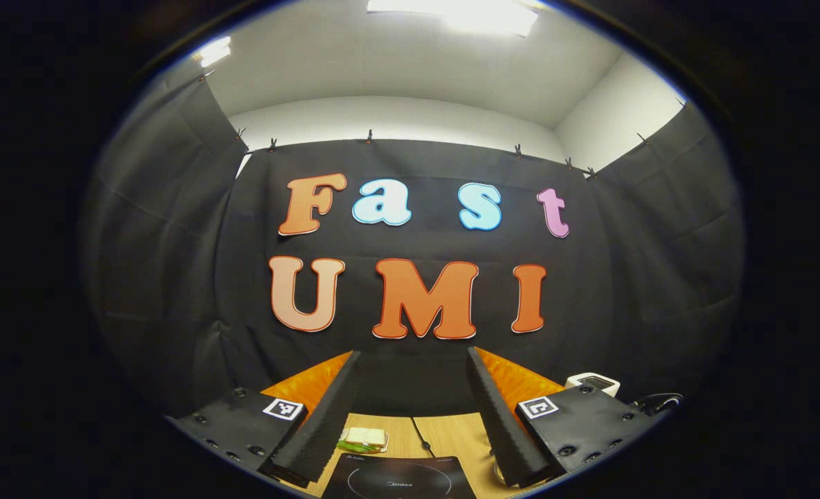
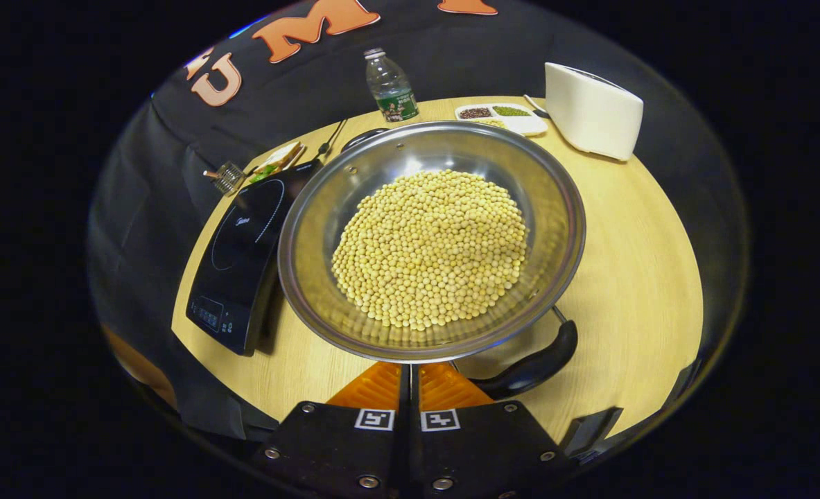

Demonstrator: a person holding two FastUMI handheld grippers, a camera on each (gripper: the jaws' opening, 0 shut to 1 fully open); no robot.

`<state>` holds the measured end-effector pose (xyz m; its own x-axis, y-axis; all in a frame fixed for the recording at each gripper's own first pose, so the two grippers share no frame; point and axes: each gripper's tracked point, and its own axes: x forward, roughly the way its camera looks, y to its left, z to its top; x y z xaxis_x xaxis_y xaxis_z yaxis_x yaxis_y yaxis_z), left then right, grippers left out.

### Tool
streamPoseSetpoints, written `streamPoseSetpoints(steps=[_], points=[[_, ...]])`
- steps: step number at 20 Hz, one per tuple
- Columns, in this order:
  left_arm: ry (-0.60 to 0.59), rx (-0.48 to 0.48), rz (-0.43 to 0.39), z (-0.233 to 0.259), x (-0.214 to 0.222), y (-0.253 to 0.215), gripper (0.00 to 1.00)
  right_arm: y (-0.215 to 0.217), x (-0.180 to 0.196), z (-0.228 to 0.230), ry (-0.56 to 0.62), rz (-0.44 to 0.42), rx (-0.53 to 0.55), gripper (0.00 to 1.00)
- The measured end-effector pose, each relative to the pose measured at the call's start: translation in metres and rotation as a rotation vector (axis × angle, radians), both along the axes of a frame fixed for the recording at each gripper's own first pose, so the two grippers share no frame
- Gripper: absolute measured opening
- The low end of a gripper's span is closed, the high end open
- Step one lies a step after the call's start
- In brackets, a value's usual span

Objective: First push the handle of the pot to place it horizontally, then grasp the pot with both hands and set it on the induction cooktop.

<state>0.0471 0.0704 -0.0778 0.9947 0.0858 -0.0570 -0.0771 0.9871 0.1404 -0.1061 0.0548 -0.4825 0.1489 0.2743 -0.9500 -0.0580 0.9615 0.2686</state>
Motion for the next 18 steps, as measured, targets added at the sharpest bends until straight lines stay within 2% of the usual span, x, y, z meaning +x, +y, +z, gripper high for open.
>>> streamPoseSetpoints(steps=[6,18], points=[[0.012,-0.005,0.012,-0.006,-0.004,0.01,0.98,-0.026,0.01,-0.007,-0.014,-0.042,-0.084,0.0],[0.028,0.018,0.018,-0.011,-0.006,0.027,0.96,-0.1,0.04,-0.023,-0.03,-0.236,-0.232,0.0]])
